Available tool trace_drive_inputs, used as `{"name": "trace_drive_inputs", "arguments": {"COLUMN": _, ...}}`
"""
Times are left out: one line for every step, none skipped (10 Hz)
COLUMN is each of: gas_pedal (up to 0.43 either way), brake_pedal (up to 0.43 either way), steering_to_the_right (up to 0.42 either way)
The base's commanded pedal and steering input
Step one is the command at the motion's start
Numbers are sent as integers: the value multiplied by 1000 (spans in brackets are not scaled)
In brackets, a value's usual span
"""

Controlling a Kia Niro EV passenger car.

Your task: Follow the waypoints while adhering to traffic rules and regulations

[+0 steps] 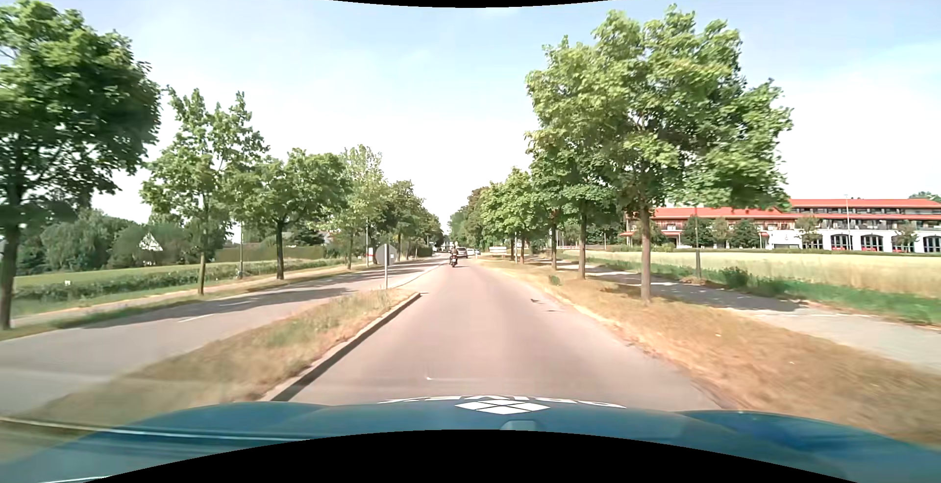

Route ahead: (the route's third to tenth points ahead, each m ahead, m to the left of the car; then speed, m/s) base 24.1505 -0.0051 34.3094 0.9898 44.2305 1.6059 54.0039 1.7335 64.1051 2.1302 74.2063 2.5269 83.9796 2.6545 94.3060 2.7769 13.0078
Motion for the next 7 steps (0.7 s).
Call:
{"name": "trace_drive_inputs", "arguments": {"gas_pedal": 0, "brake_pedal": 0, "steering_to_the_right": -18}}
{"name": "trace_drive_inputs", "arguments": {"gas_pedal": 0, "brake_pedal": 0, "steering_to_the_right": -19}}
{"name": "trace_drive_inputs", "arguments": {"gas_pedal": 0, "brake_pedal": 0, "steering_to_the_right": -21}}
{"name": "trace_drive_inputs", "arguments": {"gas_pedal": 0, "brake_pedal": 0, "steering_to_the_right": -21}}
{"name": "trace_drive_inputs", "arguments": {"gas_pedal": 0, "brake_pedal": 0, "steering_to_the_right": -21}}
{"name": "trace_drive_inputs", "arguments": {"gas_pedal": 0, "brake_pedal": 0, "steering_to_the_right": -21}}
{"name": "trace_drive_inputs", "arguments": {"gas_pedal": 0, "brake_pedal": 0, "steering_to_the_right": -19}}
